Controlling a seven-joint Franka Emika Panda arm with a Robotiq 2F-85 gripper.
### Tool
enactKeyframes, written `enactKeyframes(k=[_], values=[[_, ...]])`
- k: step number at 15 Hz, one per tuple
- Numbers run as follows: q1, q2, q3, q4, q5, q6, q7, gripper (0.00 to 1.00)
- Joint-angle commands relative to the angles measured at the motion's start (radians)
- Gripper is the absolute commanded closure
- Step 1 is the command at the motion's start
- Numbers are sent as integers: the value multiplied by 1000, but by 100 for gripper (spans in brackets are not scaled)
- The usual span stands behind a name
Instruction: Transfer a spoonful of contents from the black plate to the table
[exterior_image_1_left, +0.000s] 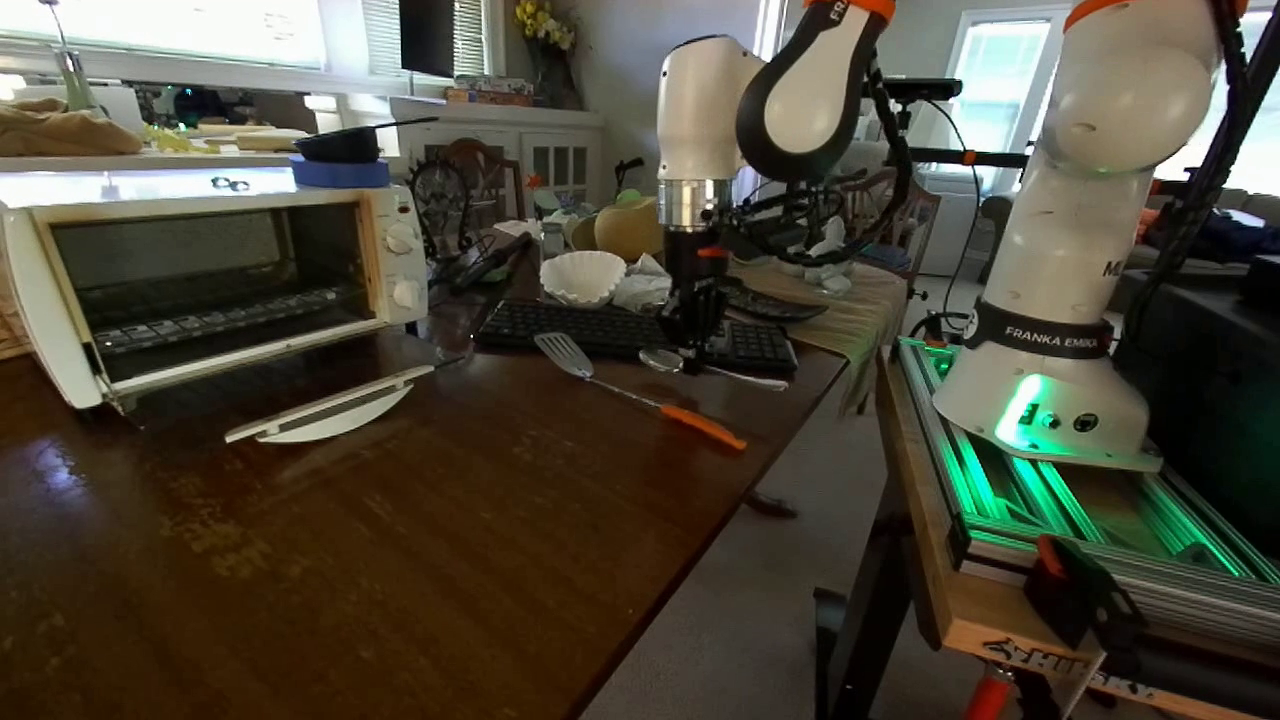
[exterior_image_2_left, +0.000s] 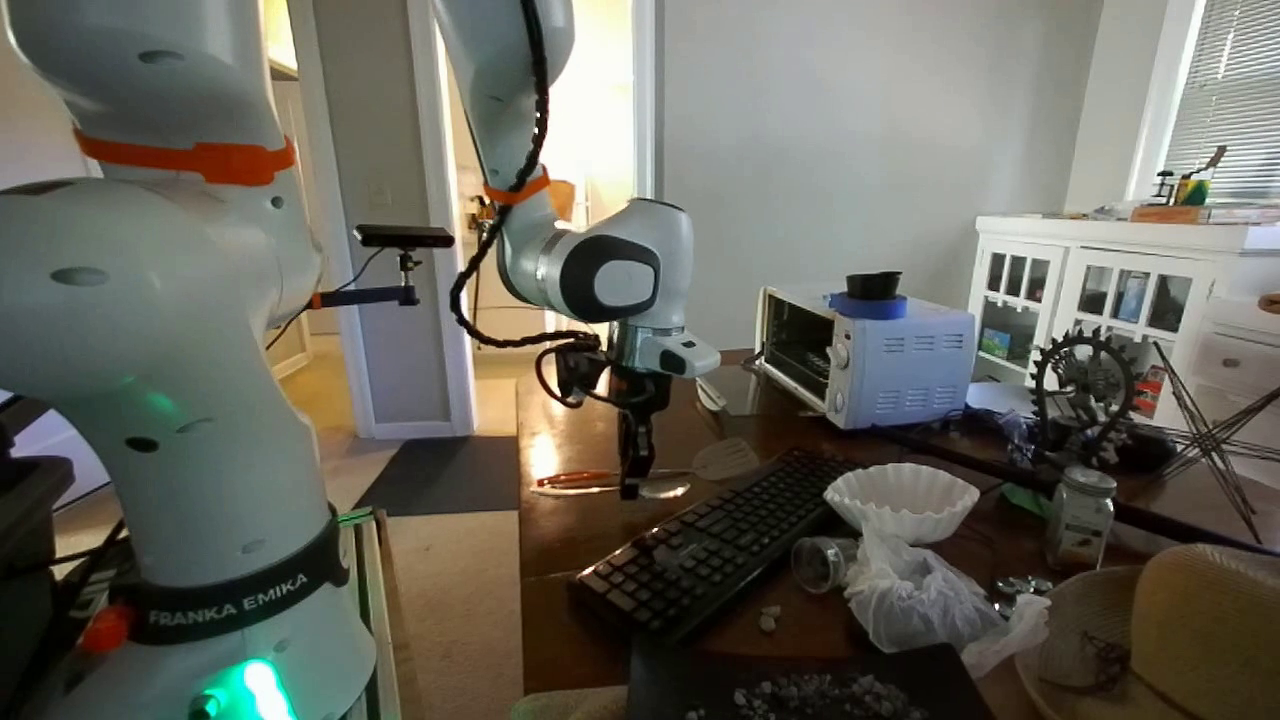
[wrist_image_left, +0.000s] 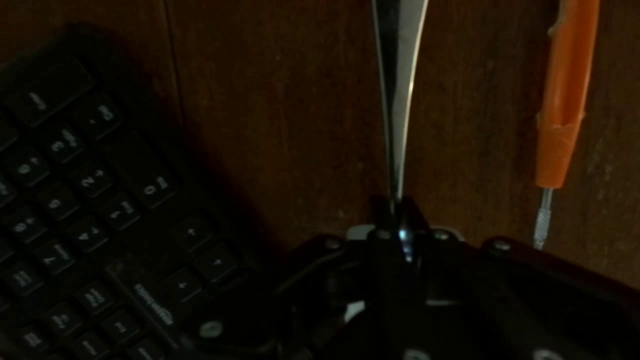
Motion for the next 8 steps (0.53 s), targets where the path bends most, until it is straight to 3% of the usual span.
enactKeyframes(k=[1, 5, 8], values=[[119, -158, -188, -6, 182, -182, -203, 98], [133, -305, -423, -8, 132, -378, -371, 98], [92, -383, -615, -12, 137, -526, -612, 98]])
